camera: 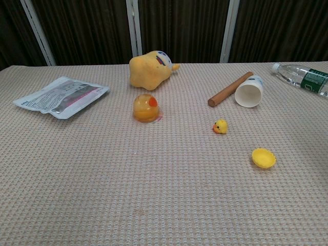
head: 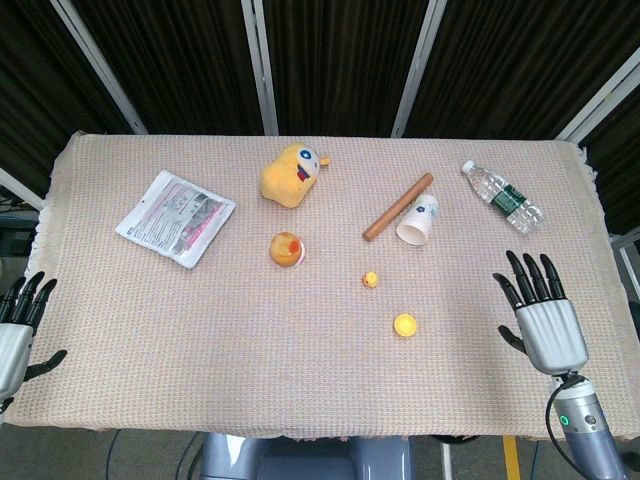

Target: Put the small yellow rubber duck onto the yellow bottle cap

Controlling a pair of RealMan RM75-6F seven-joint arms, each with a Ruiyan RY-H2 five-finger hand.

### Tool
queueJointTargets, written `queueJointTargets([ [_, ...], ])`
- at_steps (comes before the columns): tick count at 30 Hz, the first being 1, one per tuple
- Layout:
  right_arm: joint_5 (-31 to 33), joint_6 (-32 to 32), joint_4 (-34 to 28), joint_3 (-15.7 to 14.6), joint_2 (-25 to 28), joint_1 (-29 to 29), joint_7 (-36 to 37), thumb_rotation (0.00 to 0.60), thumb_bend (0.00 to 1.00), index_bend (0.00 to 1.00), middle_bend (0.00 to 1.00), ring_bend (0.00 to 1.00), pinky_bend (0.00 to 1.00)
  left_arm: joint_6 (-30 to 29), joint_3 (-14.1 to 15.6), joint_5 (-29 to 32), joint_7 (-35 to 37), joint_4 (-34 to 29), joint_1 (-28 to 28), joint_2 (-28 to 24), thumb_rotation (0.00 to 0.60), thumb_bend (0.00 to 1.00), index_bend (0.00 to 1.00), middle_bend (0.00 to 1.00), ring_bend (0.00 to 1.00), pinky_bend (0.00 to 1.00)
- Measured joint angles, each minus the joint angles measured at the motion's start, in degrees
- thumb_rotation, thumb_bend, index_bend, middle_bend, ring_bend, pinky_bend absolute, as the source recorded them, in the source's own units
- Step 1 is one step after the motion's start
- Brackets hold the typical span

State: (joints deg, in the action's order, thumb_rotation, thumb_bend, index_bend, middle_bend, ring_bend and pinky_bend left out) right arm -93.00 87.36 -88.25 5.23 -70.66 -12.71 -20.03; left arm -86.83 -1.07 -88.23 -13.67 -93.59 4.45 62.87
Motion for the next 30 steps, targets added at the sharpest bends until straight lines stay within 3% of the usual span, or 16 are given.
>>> queueJointTargets([
  [20,0.02,-1.30,-0.77,-0.39,0.55,-0.07,0.30,0.600,0.04,0.20,0.00,0.00,0.00,0.29,-0.08,0.10,0.15,0.07,0.10,0.01,0.600,0.00,0.00,0.00,0.00,0.19],
  [30,-0.76,-1.90,-1.62,-1.13,0.84,-0.09,0.62,0.600,0.04,0.05,0.00,0.00,0.00,-0.15,0.04,-0.25,-0.60,-0.27,-0.10,-0.13,0.600,0.00,0.00,0.00,0.00,0.19],
])
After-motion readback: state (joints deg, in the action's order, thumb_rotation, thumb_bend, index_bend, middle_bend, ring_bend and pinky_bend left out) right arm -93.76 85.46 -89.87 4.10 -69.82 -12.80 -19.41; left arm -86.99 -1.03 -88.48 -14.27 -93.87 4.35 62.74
